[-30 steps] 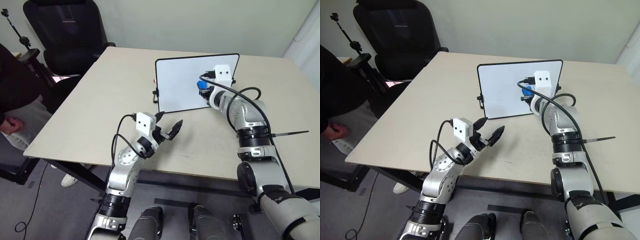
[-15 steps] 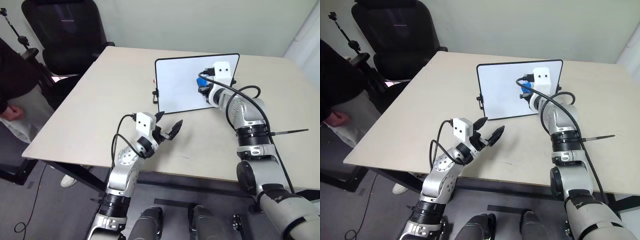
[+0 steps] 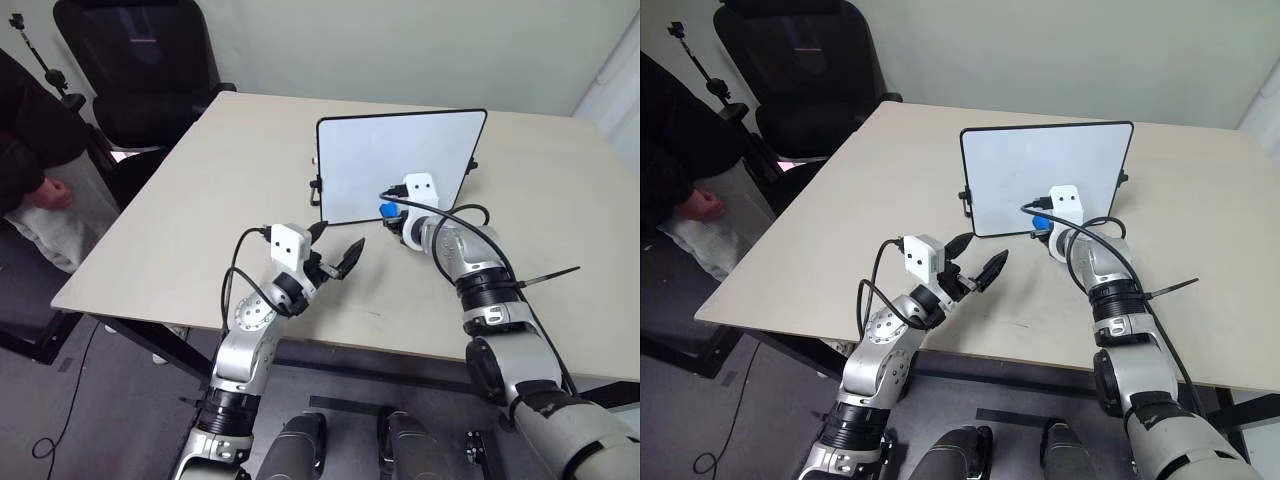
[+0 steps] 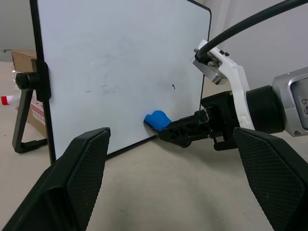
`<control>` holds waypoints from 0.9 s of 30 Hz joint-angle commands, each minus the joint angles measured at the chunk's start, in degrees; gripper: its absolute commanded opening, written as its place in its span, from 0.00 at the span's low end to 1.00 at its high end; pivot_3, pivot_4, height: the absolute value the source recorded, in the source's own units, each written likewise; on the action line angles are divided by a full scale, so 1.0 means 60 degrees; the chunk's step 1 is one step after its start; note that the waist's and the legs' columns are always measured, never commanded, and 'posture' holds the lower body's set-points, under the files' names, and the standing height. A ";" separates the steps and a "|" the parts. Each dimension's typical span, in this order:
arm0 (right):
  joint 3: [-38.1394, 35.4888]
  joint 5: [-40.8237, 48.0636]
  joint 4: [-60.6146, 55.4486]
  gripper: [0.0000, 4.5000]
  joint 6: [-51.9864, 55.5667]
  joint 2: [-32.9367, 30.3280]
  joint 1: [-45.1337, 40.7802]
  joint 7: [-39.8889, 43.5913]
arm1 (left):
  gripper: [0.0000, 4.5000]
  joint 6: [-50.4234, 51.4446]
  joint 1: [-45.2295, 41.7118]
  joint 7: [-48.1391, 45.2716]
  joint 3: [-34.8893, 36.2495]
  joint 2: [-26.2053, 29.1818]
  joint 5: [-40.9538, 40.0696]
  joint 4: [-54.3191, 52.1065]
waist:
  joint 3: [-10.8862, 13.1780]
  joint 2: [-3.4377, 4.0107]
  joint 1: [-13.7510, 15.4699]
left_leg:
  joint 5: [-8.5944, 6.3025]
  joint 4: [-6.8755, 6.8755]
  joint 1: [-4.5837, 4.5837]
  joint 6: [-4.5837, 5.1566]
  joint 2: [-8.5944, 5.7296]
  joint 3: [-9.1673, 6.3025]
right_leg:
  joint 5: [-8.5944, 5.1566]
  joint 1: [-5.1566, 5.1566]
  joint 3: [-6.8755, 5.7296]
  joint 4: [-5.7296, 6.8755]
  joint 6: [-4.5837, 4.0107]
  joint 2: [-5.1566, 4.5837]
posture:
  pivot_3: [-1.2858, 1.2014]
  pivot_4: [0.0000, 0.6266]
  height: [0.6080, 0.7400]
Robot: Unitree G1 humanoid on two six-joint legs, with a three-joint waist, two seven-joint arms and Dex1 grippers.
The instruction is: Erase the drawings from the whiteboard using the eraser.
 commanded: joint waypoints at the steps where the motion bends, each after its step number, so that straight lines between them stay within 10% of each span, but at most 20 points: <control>1: -0.0638 0.0125 -0.0417 0.16 -0.0681 -0.0358 -0.0794 -0.0238 | 1.00 -0.0049 0.0007 0.0052 0.0066 -0.0005 -0.0069 -0.0455 | 0.0000 0.0000 0.0015 | 0.0000 0.0000 0.0000 0.0000 0.0000 0.0000 | 0.0003 -0.0001 0.0000 0.0000 -0.0005 0.0000 | 0.52 0.24 1.00; 27: -0.0534 -0.0239 0.0291 0.16 -0.0383 -0.0621 -0.0534 -0.0233 | 1.00 -0.0058 -0.0093 -0.0039 0.0059 0.0059 -0.0140 -0.0307 | 0.0000 -0.0002 0.0000 | 0.0010 -0.0031 0.0019 0.0003 0.0005 0.0000 | 0.0011 0.0003 0.0000 0.0001 -0.0016 0.0000 | 0.52 0.24 1.00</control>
